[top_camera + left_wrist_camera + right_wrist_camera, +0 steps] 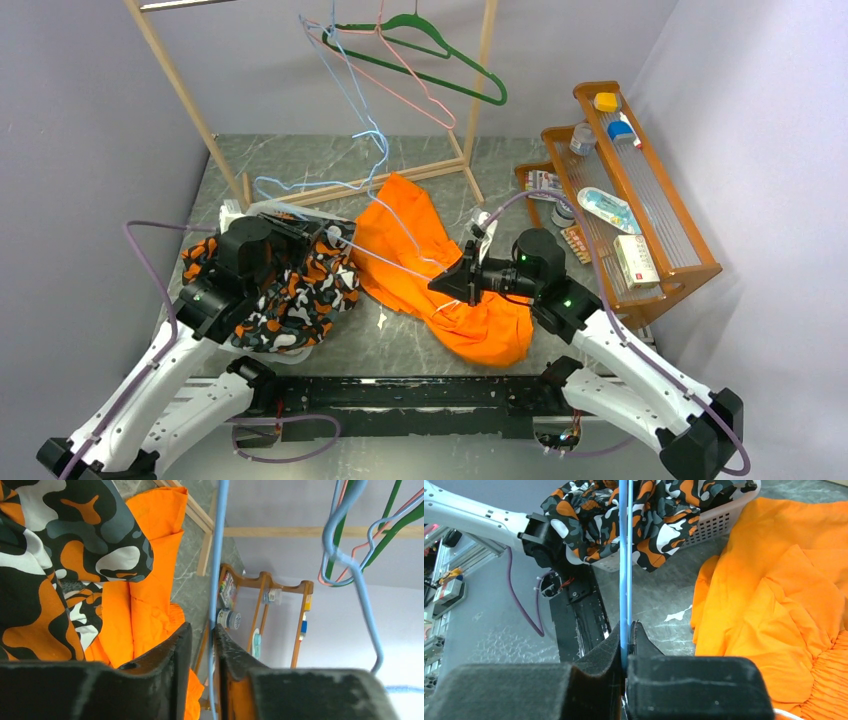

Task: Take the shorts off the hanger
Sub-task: Place the hanger on the clothes rod.

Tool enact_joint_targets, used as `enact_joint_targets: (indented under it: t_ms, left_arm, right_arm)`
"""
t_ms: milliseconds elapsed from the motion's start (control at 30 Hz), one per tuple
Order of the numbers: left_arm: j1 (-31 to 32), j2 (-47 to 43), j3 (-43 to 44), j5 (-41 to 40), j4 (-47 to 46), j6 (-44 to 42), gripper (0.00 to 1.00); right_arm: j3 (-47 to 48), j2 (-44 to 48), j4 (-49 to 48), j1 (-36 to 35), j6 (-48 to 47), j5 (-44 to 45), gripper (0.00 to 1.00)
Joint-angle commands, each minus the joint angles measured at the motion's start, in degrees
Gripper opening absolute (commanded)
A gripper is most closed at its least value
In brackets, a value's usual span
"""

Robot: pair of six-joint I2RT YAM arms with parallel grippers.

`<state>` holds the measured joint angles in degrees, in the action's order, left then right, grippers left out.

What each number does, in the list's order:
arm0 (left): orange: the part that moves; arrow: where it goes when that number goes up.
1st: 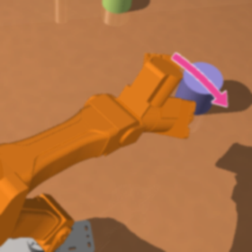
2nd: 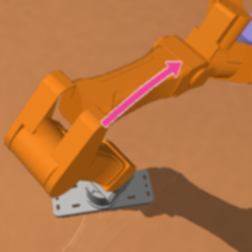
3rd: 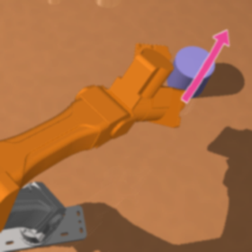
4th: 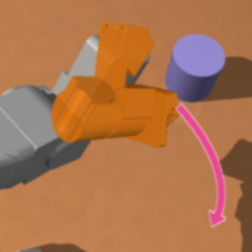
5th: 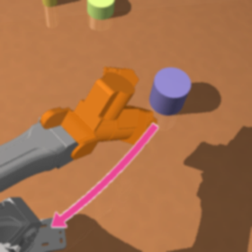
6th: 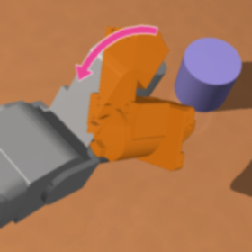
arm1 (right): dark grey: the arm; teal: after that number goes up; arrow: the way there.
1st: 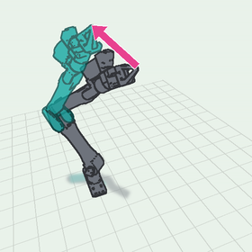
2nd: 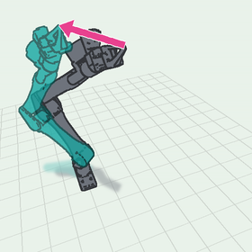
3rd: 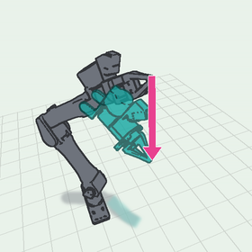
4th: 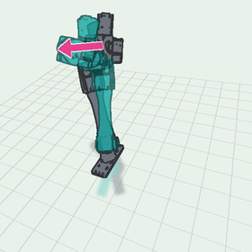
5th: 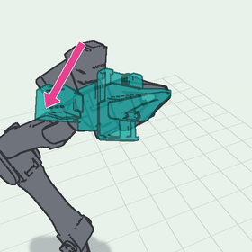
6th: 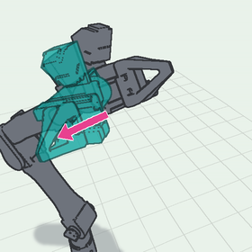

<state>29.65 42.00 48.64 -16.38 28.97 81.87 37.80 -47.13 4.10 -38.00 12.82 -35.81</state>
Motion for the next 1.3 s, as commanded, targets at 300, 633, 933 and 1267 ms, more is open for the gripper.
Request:
enact_joint_targets:
  t_ms: [300, 633, 933, 1267]
  left_arm:
    - [-0.21, -3.04, -0.23, -1.2, 4.53, -5.09, 0.8]
    - [-0.24, -6.33, -3.05, 1.84, 6.66, -7.94, 0.84]
    - [-0.25, -3.16, -2.91, 8.56, 4.51, -12.47, 0.93]
    - [-0.23, 0.71, -1.6, 12.24, 3.47, -15.65, 0.99]
  right_arm:
    - [11.36, -5.71, 6.2, -0.58, 0.46, 11.7, 0.0]
    - [30.8, -20.78, 11.04, -10.6, -5.32, 33.06, 0.0]
    - [46.53, -33.79, 9.14, -15.92, -6.52, 48.35, 0.0]
    - [58.68, -43.71, 9.87, -16.09, -9.03, 50.42, 0.0]
